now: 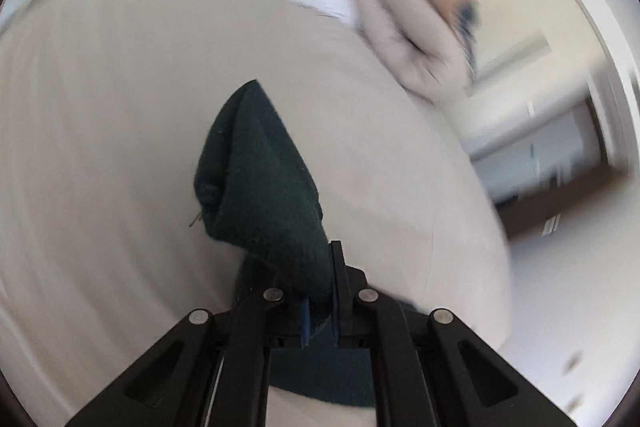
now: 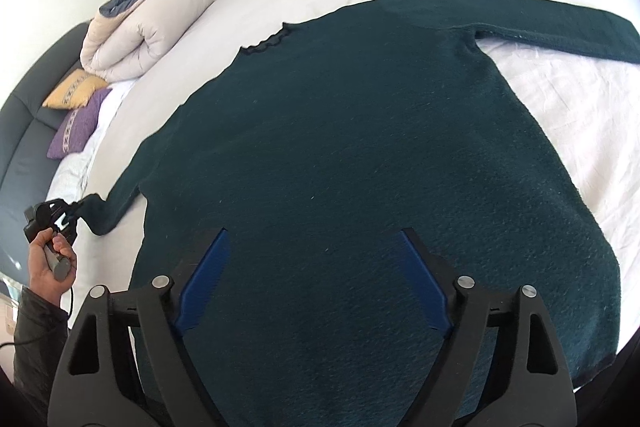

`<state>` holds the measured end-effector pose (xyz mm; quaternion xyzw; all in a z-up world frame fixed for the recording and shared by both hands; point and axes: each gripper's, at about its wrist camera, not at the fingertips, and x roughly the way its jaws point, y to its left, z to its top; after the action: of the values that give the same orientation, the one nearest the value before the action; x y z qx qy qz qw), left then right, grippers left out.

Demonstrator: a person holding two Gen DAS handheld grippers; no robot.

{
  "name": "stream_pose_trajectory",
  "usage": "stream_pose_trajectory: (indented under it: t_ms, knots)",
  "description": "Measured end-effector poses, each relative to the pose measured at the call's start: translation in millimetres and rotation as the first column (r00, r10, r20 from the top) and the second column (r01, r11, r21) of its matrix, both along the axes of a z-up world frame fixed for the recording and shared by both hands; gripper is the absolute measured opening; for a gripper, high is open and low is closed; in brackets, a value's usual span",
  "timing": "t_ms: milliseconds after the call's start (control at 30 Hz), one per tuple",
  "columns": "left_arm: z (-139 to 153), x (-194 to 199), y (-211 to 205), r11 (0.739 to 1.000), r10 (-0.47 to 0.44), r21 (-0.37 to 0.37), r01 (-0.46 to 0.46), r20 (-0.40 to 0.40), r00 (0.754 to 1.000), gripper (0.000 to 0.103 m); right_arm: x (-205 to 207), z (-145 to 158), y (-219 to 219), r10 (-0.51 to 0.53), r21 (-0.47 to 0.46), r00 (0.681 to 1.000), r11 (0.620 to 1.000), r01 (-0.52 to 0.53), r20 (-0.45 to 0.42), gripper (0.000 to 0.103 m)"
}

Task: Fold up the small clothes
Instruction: 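Fold the held sleeve across the sweater body with the left gripper, then release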

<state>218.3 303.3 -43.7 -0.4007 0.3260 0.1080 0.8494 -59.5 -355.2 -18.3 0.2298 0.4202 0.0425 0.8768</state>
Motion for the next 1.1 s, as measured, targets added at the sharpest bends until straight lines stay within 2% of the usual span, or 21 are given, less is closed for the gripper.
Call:
stream_pose_trajectory:
  t_ms: [33, 67, 100, 133, 167, 267, 300, 367, 433, 467, 533, 567, 600, 700, 733, 800, 900, 1000, 1100]
  knots:
    - [11.4, 7.5, -31.1, 0.990, -0.084, 0.117, 0.084, -0.007, 0.996, 0.006, 3.0, -0.4, -4.1, 0.000, 0.012, 1.000, 1.000, 0.000, 0.001, 0.084]
    - [18.8, 11.0, -61.7, 0.963, -0.158, 0.218, 0.158, -0.018, 0.987, 0.006, 6.4, -0.7, -6.9, 0.003, 0.025, 1.000, 1.000, -0.003, 0.002, 0.084]
    - [23.5, 12.7, -98.8, 0.912, -0.243, 0.330, 0.244, -0.043, 0.969, 0.006, 9.3, -0.4, -8.9, 0.009, 0.039, 1.000, 0.999, -0.009, 0.004, 0.084]
    - [24.4, 12.8, -125.0, 0.865, -0.299, 0.401, 0.301, -0.067, 0.952, 0.006, 15.1, 0.4, -10.7, 0.027, 0.063, 1.000, 0.998, -0.027, 0.009, 0.084]
    - [22.8, 11.2, -159.0, 0.793, -0.363, 0.487, 0.365, -0.104, 0.926, 0.006, 20.1, 1.3, -11.2, 0.042, 0.080, 0.999, 0.996, -0.043, 0.011, 0.084]
    - [5.0, -3.0, -239.6, 0.576, -0.483, 0.654, 0.490, -0.211, 0.850, 0.006, 43.7, 3.9, -8.0, 0.125, 0.171, 0.992, 0.977, -0.125, 0.011, 0.084]
    - [-1.0, -6.9, -257.0, 0.521, -0.502, 0.684, 0.511, -0.238, 0.831, 0.006, 56.1, 4.1, -6.4, 0.161, 0.220, 0.987, 0.962, -0.159, 0.011, 0.081]
    - [-11.8, -11.5, -281.3, 0.435, -0.525, 0.717, 0.544, -0.289, 0.801, 0.006, 75.1, 3.8, -1.6, 0.201, 0.287, 0.980, 0.939, -0.191, -0.004, 0.080]
    - [-22.1, -21.1, -298.0, 0.347, -0.537, 0.754, 0.558, -0.328, 0.777, 0.006, 100.5, 0.8, 6.1, 0.254, 0.378, 0.967, 0.897, -0.228, -0.020, 0.080]
    - [-25.9, -27.9, -303.4, 0.315, -0.537, 0.765, 0.562, -0.344, 0.770, 0.006, 111.2, -1.8, 9.8, 0.279, 0.424, 0.960, 0.873, -0.243, -0.024, 0.080]
    - [-31.5, -34.1, -304.5, 0.267, -0.533, 0.784, 0.561, -0.365, 0.764, 0.006, 136.5, -10.3, 20.0, 0.320, 0.522, 0.946, 0.817, -0.246, -0.054, 0.080]
    - [-32.1, -37.3, -304.9, 0.255, -0.532, 0.789, 0.559, -0.368, 0.763, 0.006, 145.2, -14.1, 25.0, 0.338, 0.560, 0.939, 0.790, -0.249, -0.060, 0.080]
    - [-31.8, -39.7, -306.5, 0.245, -0.530, 0.793, 0.557, -0.372, 0.762, 0.006, 160.2, -21.3, 34.4, 0.378, 0.625, 0.924, 0.736, -0.259, -0.062, 0.080]
    - [-30.3, -41.1, -308.4, 0.224, -0.528, 0.806, 0.548, -0.372, 0.764, 0.006, 179.8, -43.1, 55.6, 0.401, 0.693, 0.908, 0.689, -0.213, -0.120, 0.080]
    - [-31.1, -44.0, -312.6, 0.220, -0.528, 0.809, 0.545, -0.371, 0.764, 0.006, 186.2, -53.5, 62.1, 0.382, 0.728, 0.911, 0.667, -0.156, -0.155, 0.080]
    - [-30.5, -44.1, -312.6, 0.210, -0.525, 0.815, 0.540, -0.372, 0.766, 0.006, 196.0, -70.6, 73.0, 0.377, 0.770, 0.909, 0.629, -0.109, -0.180, 0.080]
    - [-30.5, -47.1, -316.2, 0.218, -0.524, 0.817, 0.533, -0.363, 0.770, 0.006, 206.1, -84.3, 93.7, 0.386, 0.798, 0.903, 0.597, -0.086, -0.191, 0.080]
    - [-30.1, -46.6, -316.8, 0.230, -0.526, 0.816, 0.530, -0.354, 0.773, 0.006, 212.7, -91.4, 111.1, 0.397, 0.800, 0.899, 0.592, -0.099, -0.184, 0.078]
    - [-30.3, -46.4, -316.8, 0.239, -0.526, 0.816, 0.526, -0.346, 0.777, 0.006, 219.6, -93.9, 125.1, 0.402, 0.805, 0.900, 0.583, -0.110, -0.168, 0.061]
